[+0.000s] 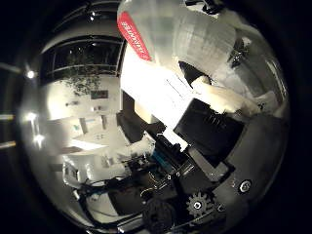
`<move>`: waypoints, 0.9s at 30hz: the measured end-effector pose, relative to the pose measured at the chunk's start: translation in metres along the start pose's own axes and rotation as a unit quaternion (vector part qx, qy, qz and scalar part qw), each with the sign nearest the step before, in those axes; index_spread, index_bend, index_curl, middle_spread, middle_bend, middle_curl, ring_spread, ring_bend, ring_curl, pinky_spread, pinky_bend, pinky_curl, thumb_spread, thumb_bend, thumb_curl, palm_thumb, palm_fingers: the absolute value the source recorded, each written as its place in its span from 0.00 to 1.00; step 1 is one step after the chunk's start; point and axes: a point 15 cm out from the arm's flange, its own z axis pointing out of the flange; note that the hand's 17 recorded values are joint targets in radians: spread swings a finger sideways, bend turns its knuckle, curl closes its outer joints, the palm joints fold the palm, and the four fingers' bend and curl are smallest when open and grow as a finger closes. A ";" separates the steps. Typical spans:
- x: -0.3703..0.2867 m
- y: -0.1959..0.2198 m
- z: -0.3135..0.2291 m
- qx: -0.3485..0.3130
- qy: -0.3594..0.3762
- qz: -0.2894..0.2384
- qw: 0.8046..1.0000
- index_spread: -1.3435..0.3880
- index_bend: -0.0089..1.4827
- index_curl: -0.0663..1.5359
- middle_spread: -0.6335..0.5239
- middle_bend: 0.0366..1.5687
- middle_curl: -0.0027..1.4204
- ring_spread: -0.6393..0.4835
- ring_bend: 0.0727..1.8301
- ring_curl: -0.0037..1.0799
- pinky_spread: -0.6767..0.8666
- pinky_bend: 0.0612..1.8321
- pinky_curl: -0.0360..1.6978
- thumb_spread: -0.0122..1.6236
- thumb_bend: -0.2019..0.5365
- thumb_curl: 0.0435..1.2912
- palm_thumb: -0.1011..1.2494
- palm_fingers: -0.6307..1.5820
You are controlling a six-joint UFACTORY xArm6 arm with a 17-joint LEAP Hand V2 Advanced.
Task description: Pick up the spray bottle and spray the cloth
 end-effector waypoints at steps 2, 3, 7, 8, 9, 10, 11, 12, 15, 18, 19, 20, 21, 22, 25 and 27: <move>-0.007 0.000 0.004 -0.009 0.021 -0.001 1.000 0.68 0.79 0.48 0.49 0.87 0.42 0.43 0.80 0.55 0.32 0.53 0.81 0.51 0.25 0.67 0.87 0.83; -0.010 0.000 0.005 -0.013 0.031 -0.001 0.999 0.68 0.80 0.48 0.49 0.87 0.42 0.43 0.80 0.55 0.32 0.53 0.82 0.51 0.25 0.67 0.87 0.83; -0.014 0.000 0.011 -0.026 0.073 -0.007 0.997 0.68 0.80 0.48 0.49 0.87 0.42 0.43 0.80 0.55 0.32 0.52 0.82 0.51 0.25 0.67 0.87 0.82; -0.016 0.000 0.013 -0.029 0.083 -0.008 0.996 0.67 0.80 0.48 0.49 0.87 0.42 0.43 0.80 0.55 0.32 0.52 0.82 0.51 0.25 0.67 0.87 0.82; -0.018 -0.001 0.014 -0.032 0.095 -0.012 0.995 0.67 0.80 0.48 0.49 0.87 0.42 0.43 0.80 0.55 0.32 0.52 0.83 0.51 0.25 0.67 0.87 0.82; -0.022 -0.002 0.016 -0.034 0.106 -0.015 0.994 0.67 0.79 0.48 0.49 0.87 0.42 0.43 0.80 0.55 0.32 0.52 0.83 0.51 0.25 0.67 0.87 0.82; -0.025 -0.002 0.017 -0.036 0.116 -0.016 0.992 0.67 0.79 0.48 0.49 0.87 0.42 0.43 0.80 0.55 0.32 0.52 0.83 0.51 0.25 0.67 0.87 0.82; -0.028 -0.003 0.018 -0.037 0.126 -0.018 0.991 0.67 0.79 0.48 0.49 0.87 0.42 0.43 0.80 0.55 0.32 0.52 0.83 0.51 0.25 0.67 0.87 0.82; -0.037 -0.005 0.020 -0.039 0.165 -0.025 0.985 0.67 0.80 0.48 0.49 0.87 0.42 0.43 0.80 0.55 0.32 0.52 0.83 0.51 0.25 0.67 0.87 0.83; -0.042 -0.008 0.027 -0.044 0.205 -0.029 0.977 0.67 0.79 0.49 0.49 0.87 0.42 0.43 0.80 0.55 0.31 0.52 0.83 0.51 0.25 0.67 0.86 0.82; -0.041 -0.010 0.029 -0.044 0.218 -0.028 0.975 0.67 0.79 0.49 0.49 0.87 0.42 0.43 0.80 0.55 0.31 0.52 0.83 0.51 0.25 0.67 0.86 0.82; -0.041 -0.013 0.032 -0.042 0.232 -0.027 0.971 0.67 0.79 0.49 0.49 0.87 0.42 0.43 0.80 0.54 0.31 0.52 0.83 0.51 0.25 0.67 0.86 0.82; -0.042 -0.015 0.033 -0.040 0.243 -0.027 0.969 0.67 0.79 0.49 0.49 0.87 0.42 0.43 0.80 0.54 0.31 0.52 0.83 0.51 0.25 0.67 0.86 0.82; -0.043 -0.018 0.037 -0.039 0.253 -0.028 0.966 0.67 0.79 0.49 0.49 0.87 0.42 0.43 0.80 0.54 0.31 0.52 0.84 0.51 0.25 0.67 0.86 0.82; -0.048 -0.021 0.051 -0.048 0.265 -0.036 0.962 0.67 0.79 0.49 0.49 0.87 0.42 0.43 0.80 0.54 0.31 0.52 0.84 0.51 0.25 0.67 0.86 0.82; -0.052 -0.021 0.059 -0.054 0.267 -0.041 0.961 0.67 0.79 0.49 0.49 0.87 0.42 0.43 0.80 0.54 0.31 0.52 0.84 0.51 0.25 0.67 0.86 0.82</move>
